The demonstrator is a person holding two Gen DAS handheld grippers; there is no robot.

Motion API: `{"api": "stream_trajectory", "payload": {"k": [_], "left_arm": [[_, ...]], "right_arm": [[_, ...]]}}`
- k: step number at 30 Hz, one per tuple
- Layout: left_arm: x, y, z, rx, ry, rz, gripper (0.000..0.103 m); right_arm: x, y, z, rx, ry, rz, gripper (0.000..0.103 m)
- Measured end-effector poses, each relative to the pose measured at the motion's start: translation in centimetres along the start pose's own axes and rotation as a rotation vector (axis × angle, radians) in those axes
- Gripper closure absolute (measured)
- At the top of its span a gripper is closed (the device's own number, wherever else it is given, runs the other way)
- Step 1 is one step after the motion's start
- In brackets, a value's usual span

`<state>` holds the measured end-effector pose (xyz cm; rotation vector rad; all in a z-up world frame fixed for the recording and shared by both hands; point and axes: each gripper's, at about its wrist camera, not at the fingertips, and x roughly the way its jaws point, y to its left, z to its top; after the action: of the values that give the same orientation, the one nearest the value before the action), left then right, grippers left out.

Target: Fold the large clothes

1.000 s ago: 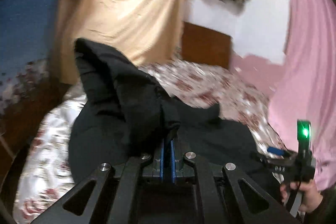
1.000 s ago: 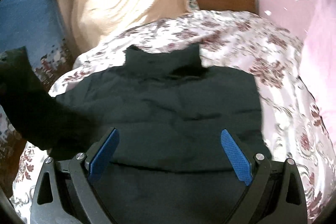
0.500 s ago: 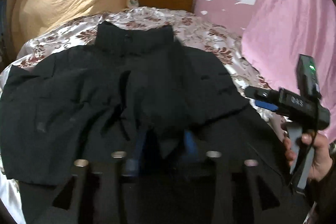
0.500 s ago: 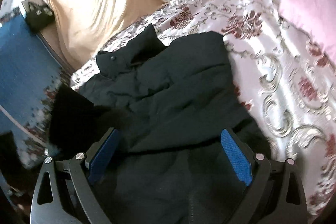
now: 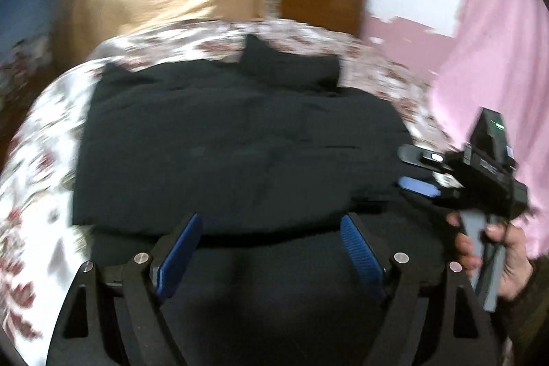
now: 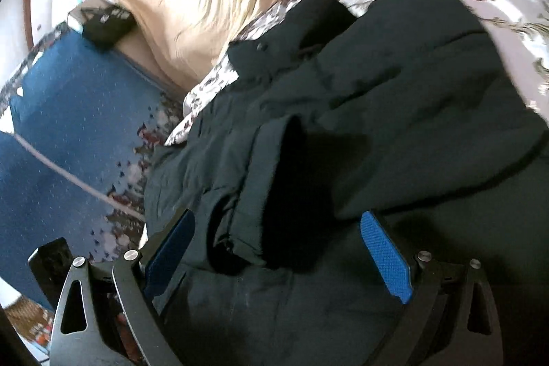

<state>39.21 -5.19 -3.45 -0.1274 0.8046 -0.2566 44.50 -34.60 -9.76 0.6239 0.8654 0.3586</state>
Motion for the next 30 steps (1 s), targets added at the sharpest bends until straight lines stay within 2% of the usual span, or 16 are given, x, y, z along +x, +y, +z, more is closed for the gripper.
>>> {"api": "stream_trajectory", "payload": {"k": [1,3,4,6,7,8,9,11,16,19,21,25,30], "left_arm": [[-0.3,1.0,-0.1,-0.030,0.004,0.022,0.020],[-0.4,2.3,0.1,-0.061,0.016,0.042,0.020],[-0.5,2.8,0.3,-0.073,0.022,0.056,0.020],[-1.0,3.7,0.8,-0.097,0.023,0.067,0.020],[-1.3,4.2,1.0,-0.109,0.021,0.071,0.020],[-1.6,4.6,1.2,-0.116,0.018,0.075,0.020],[-2.1,5.0,1.4,-0.118,0.011,0.082,0.020],[-3.0,5.8,1.9,-0.118,-0.011,0.108,0.020],[-4.2,8.4,2.9,-0.140,-0.050,0.144,0.018],[-3.7,9.6,3.6,-0.147,-0.060,0.175,0.017],[-2.7,10.2,4.0,-0.158,-0.049,0.194,0.017],[0.1,11.5,5.0,-0.204,-0.017,0.221,0.017],[4.5,11.9,6.4,-0.235,0.031,0.219,0.017]], "right_arm": [[0.8,0.7,-0.1,-0.007,0.007,-0.017,0.014],[1.6,1.6,-0.5,-0.015,0.012,-0.050,0.038],[2.2,1.9,-0.7,-0.010,0.023,-0.065,0.042],[2.7,2.4,-0.8,0.005,0.033,-0.111,0.067],[2.8,2.6,-1.0,0.006,0.036,-0.139,0.074],[2.8,3.0,-1.1,0.002,0.035,-0.156,0.095],[2.4,3.4,-1.2,-0.008,0.019,-0.169,0.099],[1.2,4.4,-1.0,-0.039,-0.016,-0.153,0.100],[-5.0,7.7,1.1,-0.143,-0.172,-0.148,0.100],[-8.1,8.3,3.4,-0.176,-0.257,-0.218,0.100],[-9.8,7.3,4.8,-0.174,-0.295,-0.282,0.100],[-11.4,4.0,6.2,-0.140,-0.303,-0.384,0.100],[-8.5,0.0,5.9,-0.147,-0.230,-0.508,0.100]]}}
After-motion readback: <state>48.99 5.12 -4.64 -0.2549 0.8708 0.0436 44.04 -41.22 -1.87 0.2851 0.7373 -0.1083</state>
